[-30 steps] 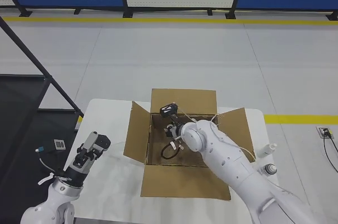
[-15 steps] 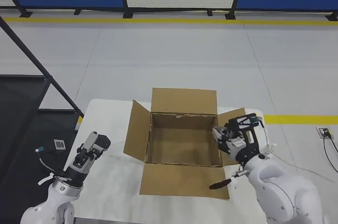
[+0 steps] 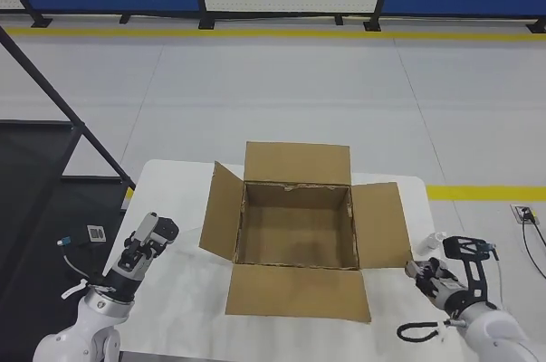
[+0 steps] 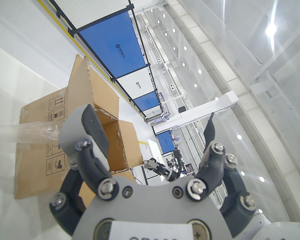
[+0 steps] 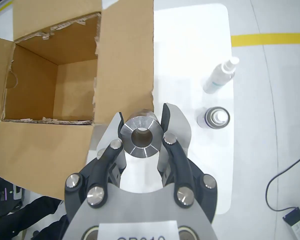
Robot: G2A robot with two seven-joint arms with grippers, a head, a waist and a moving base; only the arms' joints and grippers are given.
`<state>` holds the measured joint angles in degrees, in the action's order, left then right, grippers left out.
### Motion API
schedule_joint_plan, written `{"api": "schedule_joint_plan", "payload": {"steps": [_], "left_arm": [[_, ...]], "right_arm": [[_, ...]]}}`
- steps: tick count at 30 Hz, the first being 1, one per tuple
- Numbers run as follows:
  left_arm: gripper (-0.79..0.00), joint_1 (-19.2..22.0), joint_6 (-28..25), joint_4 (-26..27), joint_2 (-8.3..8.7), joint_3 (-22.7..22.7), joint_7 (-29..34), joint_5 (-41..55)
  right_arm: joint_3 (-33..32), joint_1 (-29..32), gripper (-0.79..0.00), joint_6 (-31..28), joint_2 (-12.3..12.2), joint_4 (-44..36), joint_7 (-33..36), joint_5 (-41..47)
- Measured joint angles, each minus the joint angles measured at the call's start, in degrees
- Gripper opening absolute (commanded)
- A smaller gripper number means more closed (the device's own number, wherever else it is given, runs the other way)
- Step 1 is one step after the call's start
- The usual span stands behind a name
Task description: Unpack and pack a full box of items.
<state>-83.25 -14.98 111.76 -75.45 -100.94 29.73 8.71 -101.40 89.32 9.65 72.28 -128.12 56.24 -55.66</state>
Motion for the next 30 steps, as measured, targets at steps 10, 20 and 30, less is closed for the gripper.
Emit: {"api": "schedule_joint_plan", "payload": {"steps": [10, 20, 30], "left_arm": [[0.0, 0.0, 0.0, 0.0, 0.0, 0.0, 0.0, 0.0], [0.0, 0.0, 0.0, 0.0, 0.0, 0.0, 0.0, 0.0], [0.0, 0.0, 0.0, 0.0, 0.0, 0.0, 0.0, 0.0]], "right_arm": [[2.8, -0.9, -0.785, 1.9, -0.5, 7.8, 6.1, -3.0], [9.0, -8.9, -0.785, 6.2, -0.5, 19.0, 6.7, -9.2], [12.2, -11.9, -0.585, 9.2, -0.3, 25.7, 6.2, -12.6]]}}
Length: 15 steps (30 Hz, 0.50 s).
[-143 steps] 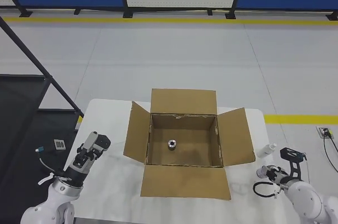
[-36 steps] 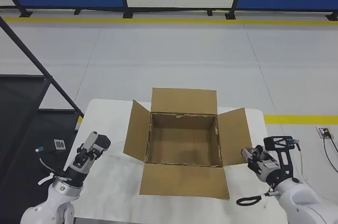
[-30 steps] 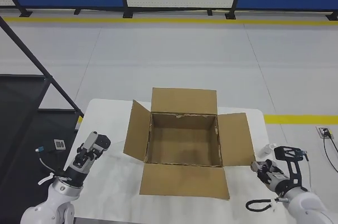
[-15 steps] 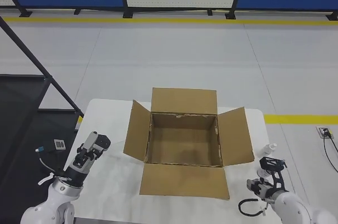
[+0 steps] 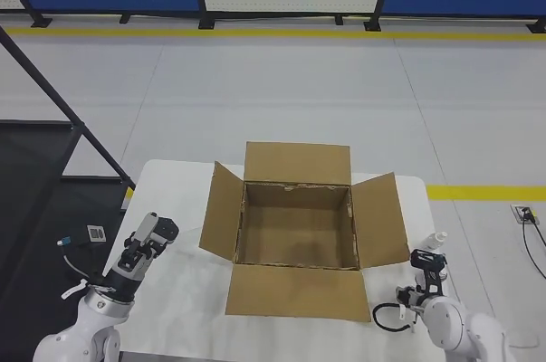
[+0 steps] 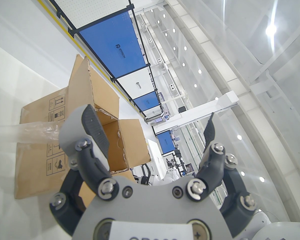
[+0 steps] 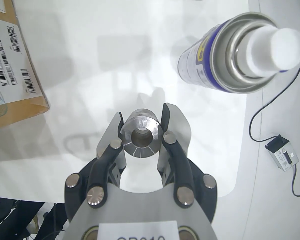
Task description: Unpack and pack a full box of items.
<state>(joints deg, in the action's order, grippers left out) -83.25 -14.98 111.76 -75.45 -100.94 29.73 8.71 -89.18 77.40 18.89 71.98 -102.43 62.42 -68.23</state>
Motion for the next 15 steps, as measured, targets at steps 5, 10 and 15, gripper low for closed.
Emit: {"api": "schedule_joint_plan", "payload": {"steps": [5, 10, 15], "left_arm": [[0.0, 0.0, 0.0, 0.0, 0.0, 0.0, 0.0, 0.0], [0.0, 0.0, 0.0, 0.0, 0.0, 0.0, 0.0, 0.0], [0.0, 0.0, 0.0, 0.0, 0.0, 0.0, 0.0, 0.0]], "right_arm": [[0.3, -0.3, -0.533, -0.1, 0.1, 1.0, -0.6, 0.8], [0.5, -0.8, -0.48, -0.1, 0.0, 2.1, -0.5, 1.0], [0.4, -1.0, -0.416, -0.2, 0.0, 2.4, -0.4, 1.3]]}}
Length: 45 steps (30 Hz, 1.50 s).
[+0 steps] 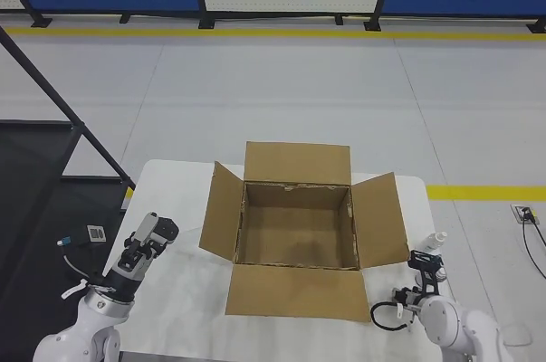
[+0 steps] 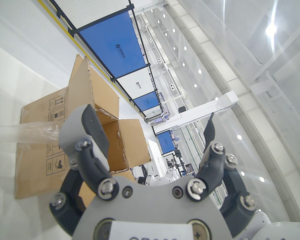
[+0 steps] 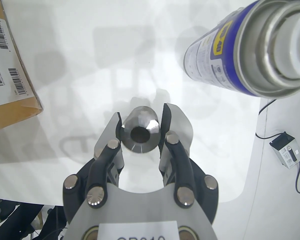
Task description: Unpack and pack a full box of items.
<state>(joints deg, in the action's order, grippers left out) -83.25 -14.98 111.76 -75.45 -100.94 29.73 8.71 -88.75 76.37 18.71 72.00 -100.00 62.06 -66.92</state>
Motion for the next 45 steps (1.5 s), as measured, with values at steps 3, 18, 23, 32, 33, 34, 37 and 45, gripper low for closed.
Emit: {"api": "schedule_joint_plan", "payload": {"steps": [3, 18, 23, 32, 33, 34, 37, 45], "left_arm": [[0.0, 0.0, 0.0, 0.0, 0.0, 0.0, 0.0, 0.0], [0.0, 0.0, 0.0, 0.0, 0.0, 0.0, 0.0, 0.0], [0.0, 0.0, 0.0, 0.0, 0.0, 0.0, 0.0, 0.0], [0.0, 0.0, 0.0, 0.0, 0.0, 0.0, 0.0, 0.0], [0.0, 0.0, 0.0, 0.0, 0.0, 0.0, 0.0, 0.0], [0.0, 0.0, 0.0, 0.0, 0.0, 0.0, 0.0, 0.0], [0.0, 0.0, 0.0, 0.0, 0.0, 0.0, 0.0, 0.0], [0.0, 0.0, 0.0, 0.0, 0.0, 0.0, 0.0, 0.0]], "right_arm": [[-0.1, 0.1, -0.416, -0.1, 0.0, -0.4, -0.1, 0.4], [-3.3, 6.9, -0.526, -1.3, 0.0, -17.1, -5.4, 9.0], [-3.7, 3.7, -0.69, -3.7, 0.3, -12.1, -7.4, 17.5], [-4.8, -0.4, -0.785, -17.9, 0.3, 0.6, -12.3, 35.8], [-4.7, -0.7, -0.785, -19.1, 0.3, 1.4, -12.3, 36.9], [-4.5, -1.0, -0.785, -20.1, 0.2, 2.2, -12.4, 37.7], [-3.7, -1.7, -0.785, -22.8, 0.1, 3.8, -12.7, 39.6], [-2.2, -2.4, -0.785, -26.7, -0.4, 4.6, -10.9, 41.4]]}}
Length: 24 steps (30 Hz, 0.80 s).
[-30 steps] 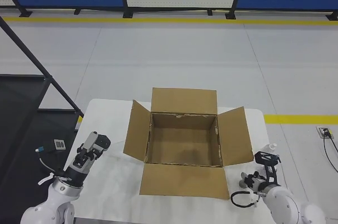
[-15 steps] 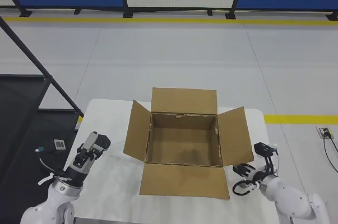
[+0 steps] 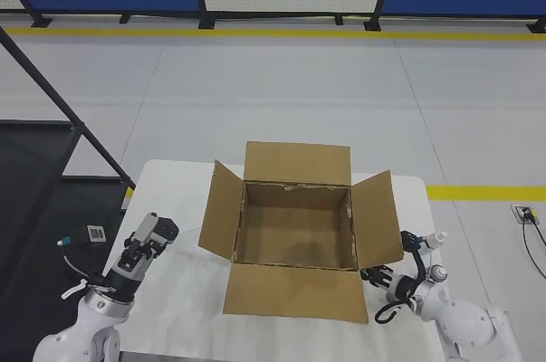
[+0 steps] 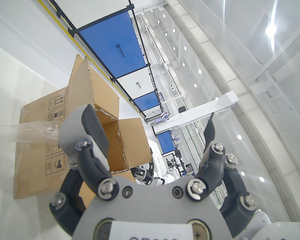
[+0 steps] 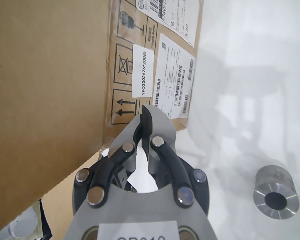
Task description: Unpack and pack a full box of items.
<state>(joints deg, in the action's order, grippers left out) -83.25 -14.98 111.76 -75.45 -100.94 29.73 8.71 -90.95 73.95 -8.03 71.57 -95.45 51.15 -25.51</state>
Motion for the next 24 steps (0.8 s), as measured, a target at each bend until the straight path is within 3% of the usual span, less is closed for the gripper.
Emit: {"api": "schedule_joint_plan", "payload": {"steps": [5, 8, 10, 12, 14, 16, 17, 20, 24], "left_arm": [[0.0, 0.0, 0.0, 0.0, 0.0, 0.0, 0.0, 0.0], [0.0, 0.0, 0.0, 0.0, 0.0, 0.0, 0.0, 0.0], [0.0, 0.0, 0.0, 0.0, 0.0, 0.0, 0.0, 0.0], [0.0, 0.0, 0.0, 0.0, 0.0, 0.0, 0.0, 0.0], [0.0, 0.0, 0.0, 0.0, 0.0, 0.0, 0.0, 0.0], [0.0, 0.0, 0.0, 0.0, 0.0, 0.0, 0.0, 0.0], [0.0, 0.0, 0.0, 0.0, 0.0, 0.0, 0.0, 0.0], [0.0, 0.0, 0.0, 0.0, 0.0, 0.0, 0.0, 0.0], [0.0, 0.0, 0.0, 0.0, 0.0, 0.0, 0.0, 0.0]], "right_arm": [[0.2, -0.3, -0.785, -0.8, -0.5, 0.2, 1.1, 0.4], [-0.7, 0.2, -0.717, 0.9, -0.7, -0.6, -0.8, -1.4], [-1.5, 1.0, -0.782, 1.8, -0.9, -2.0, -1.7, -2.5], [-3.0, 2.9, -0.751, 2.4, -1.2, -4.5, -2.1, -3.2], [-4.9, 5.8, -0.634, 2.6, -1.6, -7.9, -2.6, -4.8], [-6.8, 8.8, -0.416, 3.1, -1.8, -11.4, -3.3, -6.5], [-8.0, 10.9, 0.0, 3.8, -2.0, -13.8, -4.0, -7.3], [-9.9, 15.5, 0.0, 5.1, -2.1, -19.2, -4.4, -8.1], [-10.1, 15.7, 0.0, 5.2, -2.1, -19.4, -4.4, -8.1]]}}
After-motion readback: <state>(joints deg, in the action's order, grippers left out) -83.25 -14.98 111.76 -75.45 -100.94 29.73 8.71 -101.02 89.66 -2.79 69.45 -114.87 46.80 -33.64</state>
